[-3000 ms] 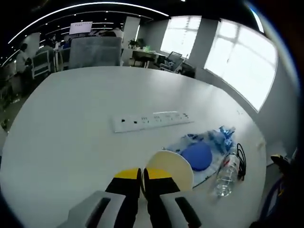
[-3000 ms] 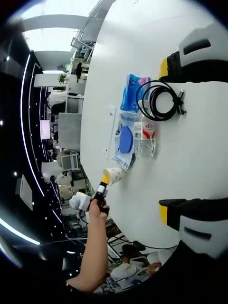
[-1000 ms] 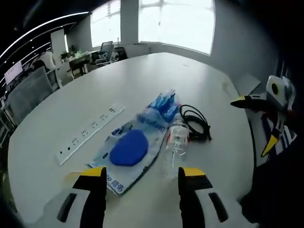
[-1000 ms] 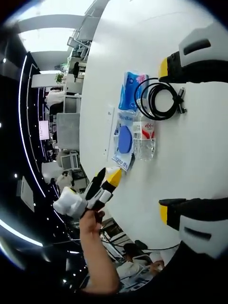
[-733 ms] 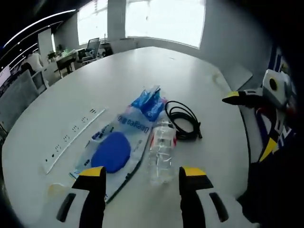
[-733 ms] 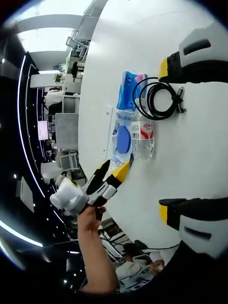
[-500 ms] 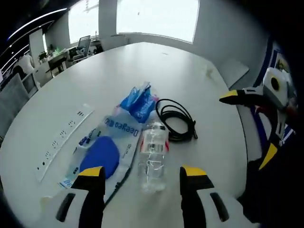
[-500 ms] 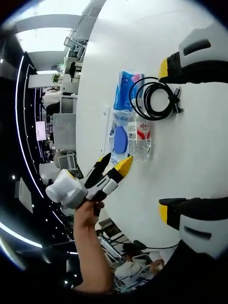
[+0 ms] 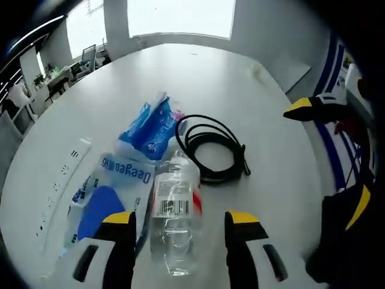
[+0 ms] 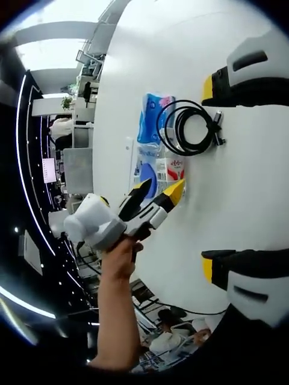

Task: Arrange the tabletop items into an orderly group along one side of the table until the central work area is clear of visible clutter.

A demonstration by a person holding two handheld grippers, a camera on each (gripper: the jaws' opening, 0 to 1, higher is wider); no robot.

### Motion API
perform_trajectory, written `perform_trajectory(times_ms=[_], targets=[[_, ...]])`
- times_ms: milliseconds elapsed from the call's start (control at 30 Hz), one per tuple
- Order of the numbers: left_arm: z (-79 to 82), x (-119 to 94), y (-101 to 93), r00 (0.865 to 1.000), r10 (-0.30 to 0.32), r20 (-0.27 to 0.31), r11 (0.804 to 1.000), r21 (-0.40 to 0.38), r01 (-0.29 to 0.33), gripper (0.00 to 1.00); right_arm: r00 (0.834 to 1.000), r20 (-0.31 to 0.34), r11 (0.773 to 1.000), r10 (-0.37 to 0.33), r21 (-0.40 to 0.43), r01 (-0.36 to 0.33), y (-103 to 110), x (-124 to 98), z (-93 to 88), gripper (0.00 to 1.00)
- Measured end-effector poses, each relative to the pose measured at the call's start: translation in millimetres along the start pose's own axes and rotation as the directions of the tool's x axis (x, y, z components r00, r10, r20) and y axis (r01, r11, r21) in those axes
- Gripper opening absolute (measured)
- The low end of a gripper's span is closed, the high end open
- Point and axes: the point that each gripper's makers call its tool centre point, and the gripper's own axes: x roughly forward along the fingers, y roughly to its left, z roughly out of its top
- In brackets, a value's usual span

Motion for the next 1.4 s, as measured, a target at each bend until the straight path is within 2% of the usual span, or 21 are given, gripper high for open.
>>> perform_trajectory(times_ms=[233, 333, 467, 633, 967, 1100, 1400], targets=[[0.5, 15, -1.1, 1.0, 0.008, -0.022, 1.0, 0.011, -0.008, 0.49, 1.0, -0.004, 1.0, -0.016, 0.011, 0.016, -5, -2, -4.8, 0.94], [-4.0, 24, 1.6, 0.999, 0.016, -0.051, 0.998, 0.056, -0.013, 0.46, 1.0, -0.006, 1.0, -0.023, 0.014, 0.023, -8, -4, -6.7, 0.94], [-7.3, 30, 5.1, 0.997, 0.019, -0.078, 0.998, 0.069, -0.014, 0.42, 0.999, -0.004, 0.999, -0.04, 0.023, 0.04, -15, -9, -10.6, 0.93], [-11.5, 36, 6.0, 0.994, 0.028, -0.108, 0.994, 0.11, -0.016, 0.43, 0.998, -0.015, 0.997, -0.053, 0.047, 0.054, -21, -11, -18.1, 0.92], [-11.0, 35, 7.4, 0.993, 0.047, -0.104, 0.992, 0.123, -0.034, 0.4, 0.998, -0.019, 0.997, -0.054, 0.05, 0.055, -21, -7, -20.1, 0.91], [-10.5, 34, 7.8, 0.992, 0.062, -0.107, 0.987, 0.157, -0.045, 0.39, 0.998, -0.011, 0.997, -0.055, 0.049, 0.055, -22, -6, -17.5, 0.91], [-9.5, 28, 7.8, 0.989, 0.095, -0.115, 0.991, 0.105, -0.083, 0.37, 0.998, 0.0, 0.997, -0.061, 0.056, 0.061, -23, -9, -17.5, 0.91]])
